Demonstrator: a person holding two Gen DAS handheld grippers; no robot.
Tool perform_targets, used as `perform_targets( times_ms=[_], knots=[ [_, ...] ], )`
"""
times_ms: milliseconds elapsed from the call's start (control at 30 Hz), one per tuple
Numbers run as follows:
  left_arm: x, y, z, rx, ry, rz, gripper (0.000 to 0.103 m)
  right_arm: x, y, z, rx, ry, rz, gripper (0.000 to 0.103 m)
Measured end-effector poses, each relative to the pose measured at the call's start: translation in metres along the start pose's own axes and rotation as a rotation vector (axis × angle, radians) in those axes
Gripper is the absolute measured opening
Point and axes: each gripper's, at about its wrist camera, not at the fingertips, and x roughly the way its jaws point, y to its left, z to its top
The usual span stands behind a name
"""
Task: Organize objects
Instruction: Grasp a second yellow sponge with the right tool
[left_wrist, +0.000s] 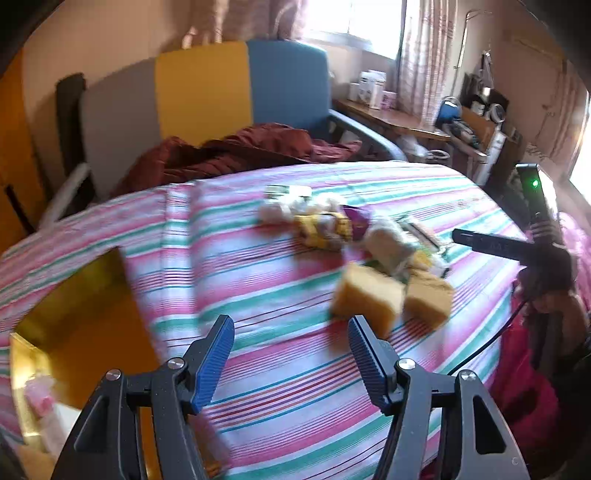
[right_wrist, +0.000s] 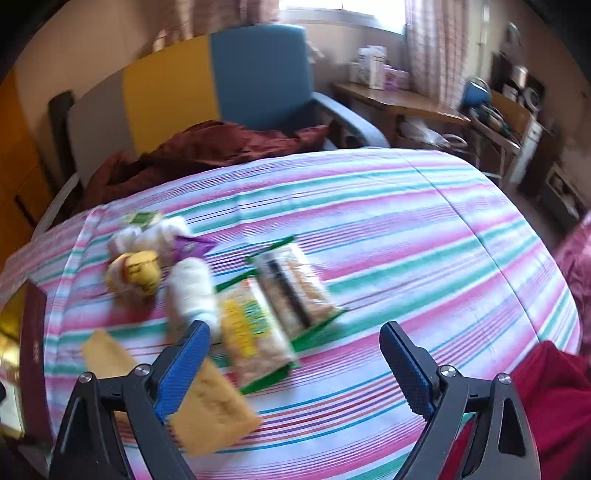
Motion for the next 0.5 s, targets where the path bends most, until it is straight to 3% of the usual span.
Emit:
perform_targets(
  times_ms=[100, 133, 233, 367, 500],
  knots=[
    [0.021, -0.016, 0.006, 0.016, 0.046, -0.046, 0.068, 0.006, -0.003, 0.000, 0.001, 0.044, 0.065, 0.094],
    [0.030, -0.023, 0.007, 0.048, 0.057, -0.046, 0.074, 0.008, -0.001, 0.000, -0.015, 0.068, 0.102, 0.094],
    [0.050, -0.040, 0.011, 0.093, 0.087, -0.095, 0.079, 0.013, 0.013, -0.005, -0.112, 0.144, 0.184, 0.094],
    [0.068, -0.060, 0.014, 0.183, 0.096, -0.123, 0.083, 0.018, 0.029, -0.016, -0.228, 0.221, 0.225, 0.094],
    [0.087, -0.072, 0.016, 0.249, 0.130, -0.139, 0.084, 0.021, 0.025, -0.021, -0.229, 0.240, 0.232, 0.094]
  ],
)
